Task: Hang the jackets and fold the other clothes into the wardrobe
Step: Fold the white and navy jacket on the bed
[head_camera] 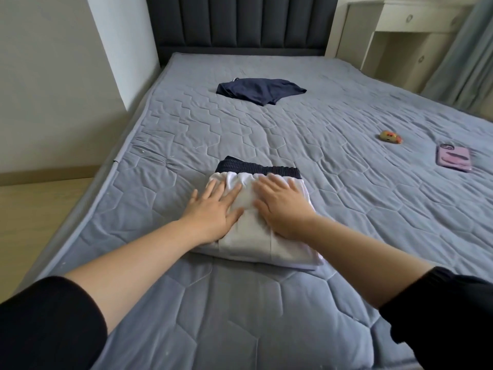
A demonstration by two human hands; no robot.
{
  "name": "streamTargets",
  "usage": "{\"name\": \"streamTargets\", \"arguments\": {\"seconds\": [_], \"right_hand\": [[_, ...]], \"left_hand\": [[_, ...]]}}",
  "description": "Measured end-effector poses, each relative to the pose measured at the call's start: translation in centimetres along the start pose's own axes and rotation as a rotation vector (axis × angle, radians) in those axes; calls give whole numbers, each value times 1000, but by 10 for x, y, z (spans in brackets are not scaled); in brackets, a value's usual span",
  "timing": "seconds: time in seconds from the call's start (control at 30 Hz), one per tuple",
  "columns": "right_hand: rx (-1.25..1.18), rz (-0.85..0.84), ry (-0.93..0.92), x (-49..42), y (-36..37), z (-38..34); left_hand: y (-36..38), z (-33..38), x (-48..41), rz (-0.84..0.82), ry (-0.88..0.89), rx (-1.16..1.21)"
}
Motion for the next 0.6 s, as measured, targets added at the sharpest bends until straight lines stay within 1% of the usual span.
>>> {"name": "streamTargets", "arguments": {"seconds": [0.03, 0.07, 0.1, 0.23, 0.3, 0.37, 0.43, 0.47, 0.53, 0.57, 0.6], "right_hand": [[11, -116, 65, 6, 15, 11], [26, -182, 132, 12, 26, 24], [37, -192, 175, 15, 32, 35], [2, -153, 206, 13, 37, 49], [-70, -75, 254, 18, 36, 51], [-139, 15, 342, 25, 35, 54], [-199, 107, 490, 28, 32, 58], [-260, 150, 609, 29, 29, 62], [-491, 196, 888, 32, 23, 75], [-648, 197, 993, 33, 22, 81], [-812, 182, 1060, 33, 21, 84]], "left_hand": [[0, 0, 1, -15, -4, 21], [1, 0, 1, -32, -8, 36], [1, 1, 1, -39, -12, 40], [-4, 5, 4, -13, -28, -1], [-6, 9, 7, -2, -9, -23], [-6, 11, 9, -8, 4, -4], [-4, 8, 10, -18, 3, 24], [-3, 6, 10, -24, 2, 33], [0, 3, 9, -31, 5, 41], [0, 3, 8, -33, 7, 45], [1, 2, 8, -36, 7, 50]]}}
Point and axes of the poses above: each hand's wrist, its own x-axis away from the middle knuckle, its own y-axis out of the palm, z = x × y, the point moved 5 cm from there along -x, towards the middle knuckle, and after that the axes turned 3 degrees about -x, right-handed, at the moved point
